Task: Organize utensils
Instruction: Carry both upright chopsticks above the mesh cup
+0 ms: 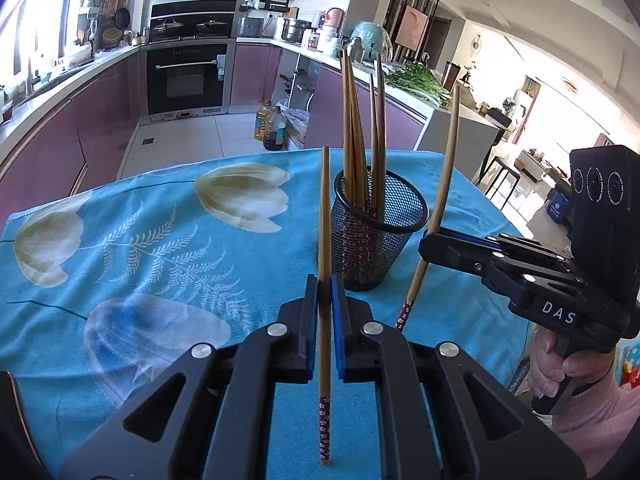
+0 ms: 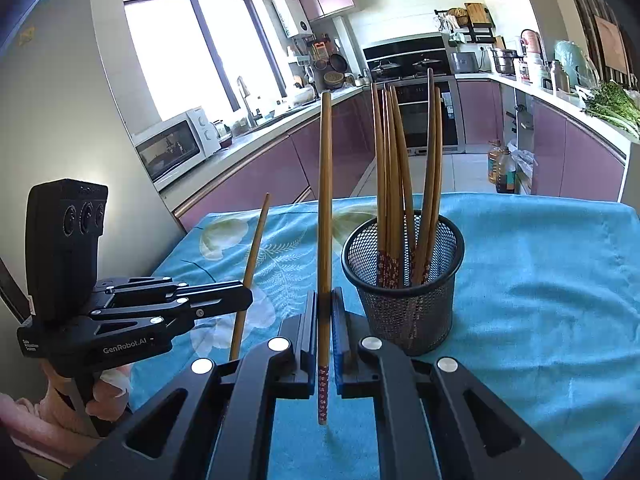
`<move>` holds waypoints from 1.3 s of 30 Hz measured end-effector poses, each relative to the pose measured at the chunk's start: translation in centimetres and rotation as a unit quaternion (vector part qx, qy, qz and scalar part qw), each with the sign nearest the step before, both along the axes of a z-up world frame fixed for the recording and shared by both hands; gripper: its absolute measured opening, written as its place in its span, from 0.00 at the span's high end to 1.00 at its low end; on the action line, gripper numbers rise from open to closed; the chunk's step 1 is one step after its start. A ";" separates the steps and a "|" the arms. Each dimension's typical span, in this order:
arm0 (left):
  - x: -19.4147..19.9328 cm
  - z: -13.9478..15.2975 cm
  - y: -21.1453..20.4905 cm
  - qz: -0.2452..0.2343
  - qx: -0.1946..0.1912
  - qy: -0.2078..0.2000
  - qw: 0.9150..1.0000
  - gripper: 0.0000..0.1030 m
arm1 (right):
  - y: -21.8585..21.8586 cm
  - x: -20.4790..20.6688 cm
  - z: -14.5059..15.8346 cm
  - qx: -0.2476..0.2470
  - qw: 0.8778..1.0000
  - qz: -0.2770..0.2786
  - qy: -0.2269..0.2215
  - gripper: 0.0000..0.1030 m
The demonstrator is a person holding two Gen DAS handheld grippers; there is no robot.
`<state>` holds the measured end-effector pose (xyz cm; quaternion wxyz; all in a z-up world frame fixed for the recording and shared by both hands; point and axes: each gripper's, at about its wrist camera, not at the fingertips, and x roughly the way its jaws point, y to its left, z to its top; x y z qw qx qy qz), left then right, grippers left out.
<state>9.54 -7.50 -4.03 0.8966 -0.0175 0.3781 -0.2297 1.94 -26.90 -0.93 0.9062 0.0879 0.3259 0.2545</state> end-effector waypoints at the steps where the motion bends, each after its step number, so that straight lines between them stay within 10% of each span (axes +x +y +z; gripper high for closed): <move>1: 0.0 0.0 0.0 -0.001 -0.001 0.000 1.000 0.93 | 0.0 0.0 0.0 0.000 1.000 0.000 -0.001 0.94; 39: -2.3 2.4 -0.6 -0.050 -0.024 -0.030 0.998 0.93 | 0.2 -0.2 0.4 0.001 1.000 0.005 -0.006 0.94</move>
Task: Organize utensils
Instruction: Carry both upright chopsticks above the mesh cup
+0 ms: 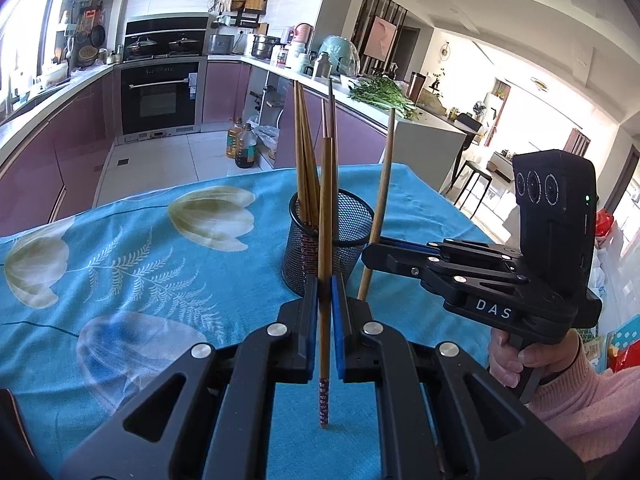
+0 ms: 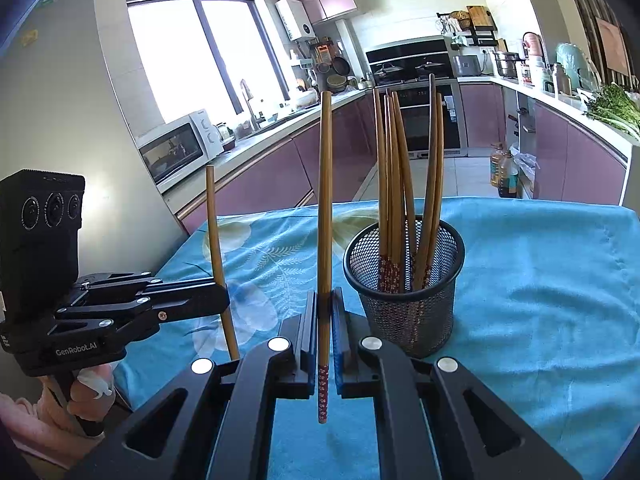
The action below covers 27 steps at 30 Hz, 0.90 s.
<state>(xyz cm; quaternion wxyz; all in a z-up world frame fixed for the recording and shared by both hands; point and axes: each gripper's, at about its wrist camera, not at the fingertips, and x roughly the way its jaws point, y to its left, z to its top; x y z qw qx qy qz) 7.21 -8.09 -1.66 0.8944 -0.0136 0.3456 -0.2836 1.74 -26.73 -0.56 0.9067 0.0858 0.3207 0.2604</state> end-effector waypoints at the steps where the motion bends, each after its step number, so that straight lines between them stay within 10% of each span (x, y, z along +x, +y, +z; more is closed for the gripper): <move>1: -0.1 0.0 -0.1 -0.002 0.001 0.000 1.000 0.93 | 0.0 0.0 0.0 0.000 1.000 0.001 -0.001 0.94; 27: -0.6 -1.8 -3.3 -0.058 0.033 0.016 0.998 0.92 | 1.0 -0.4 0.8 0.009 0.999 0.034 -0.017 0.94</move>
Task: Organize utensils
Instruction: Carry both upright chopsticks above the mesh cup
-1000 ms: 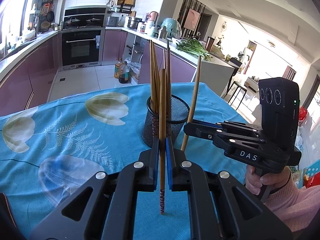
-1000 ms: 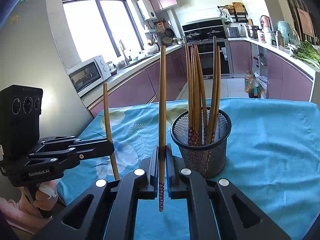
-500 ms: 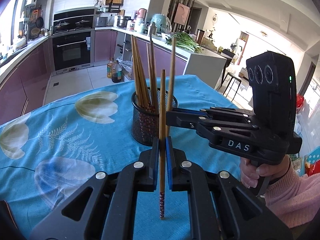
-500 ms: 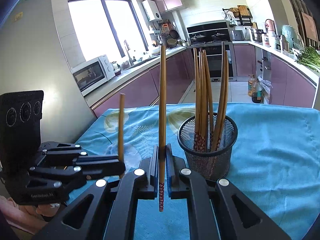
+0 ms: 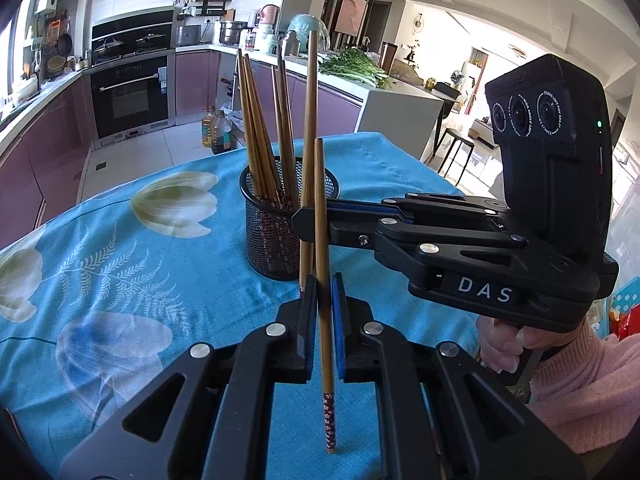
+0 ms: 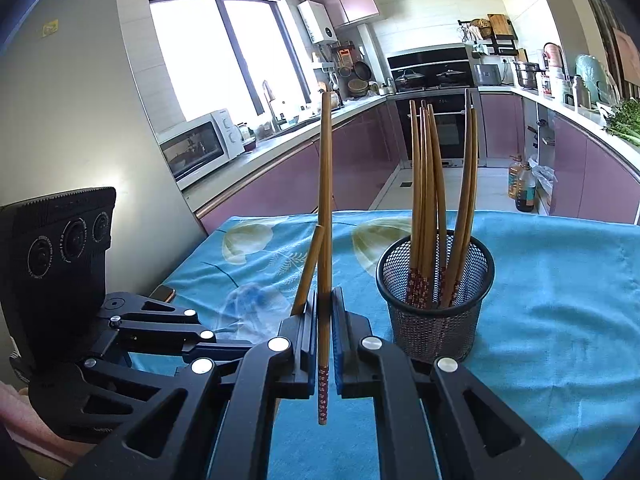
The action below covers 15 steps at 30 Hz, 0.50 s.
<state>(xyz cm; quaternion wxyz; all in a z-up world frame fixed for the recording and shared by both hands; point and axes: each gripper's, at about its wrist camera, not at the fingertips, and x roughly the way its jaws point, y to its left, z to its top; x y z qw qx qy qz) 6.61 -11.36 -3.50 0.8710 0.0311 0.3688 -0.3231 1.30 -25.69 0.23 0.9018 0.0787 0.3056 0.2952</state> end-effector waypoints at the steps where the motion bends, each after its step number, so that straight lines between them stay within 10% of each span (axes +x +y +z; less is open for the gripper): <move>1: 0.0 0.0 0.0 0.000 0.001 0.001 1.000 0.92 | -0.1 0.0 0.0 -0.001 1.000 0.000 -0.001 0.94; 15: 0.4 0.5 0.3 0.014 -0.003 -0.008 1.000 0.93 | -0.9 0.0 0.3 -0.011 1.000 -0.021 -0.006 0.94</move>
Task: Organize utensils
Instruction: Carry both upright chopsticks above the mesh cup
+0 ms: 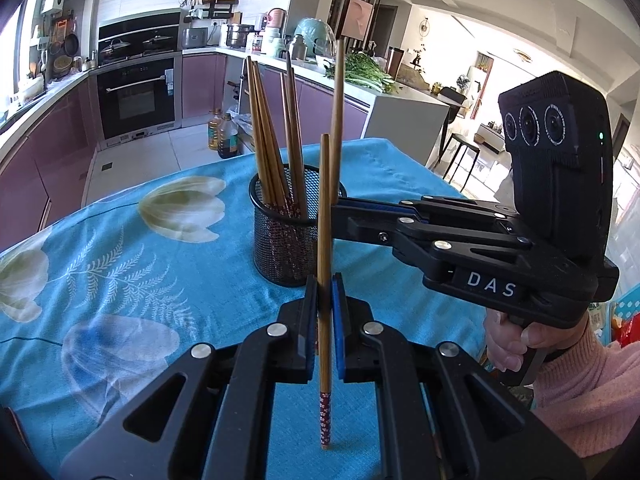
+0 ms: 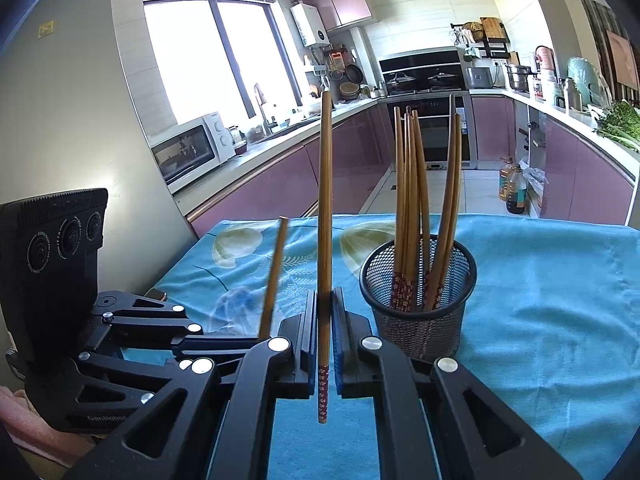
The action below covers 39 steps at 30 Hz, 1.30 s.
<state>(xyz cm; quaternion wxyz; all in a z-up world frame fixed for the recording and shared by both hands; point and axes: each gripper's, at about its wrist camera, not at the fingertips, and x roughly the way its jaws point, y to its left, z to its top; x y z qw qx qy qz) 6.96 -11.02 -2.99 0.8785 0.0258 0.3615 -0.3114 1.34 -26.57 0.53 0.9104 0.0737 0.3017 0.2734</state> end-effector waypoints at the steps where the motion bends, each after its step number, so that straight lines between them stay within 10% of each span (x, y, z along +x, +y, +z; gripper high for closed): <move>1: 0.0 0.1 0.1 0.002 0.000 -0.002 1.000 0.93 | -0.1 0.0 0.1 0.000 1.000 -0.002 -0.001 0.94; 39: 0.6 2.5 1.0 0.034 -0.012 -0.036 0.999 0.93 | -1.1 -0.1 0.7 -0.005 1.000 -0.022 -0.018 0.94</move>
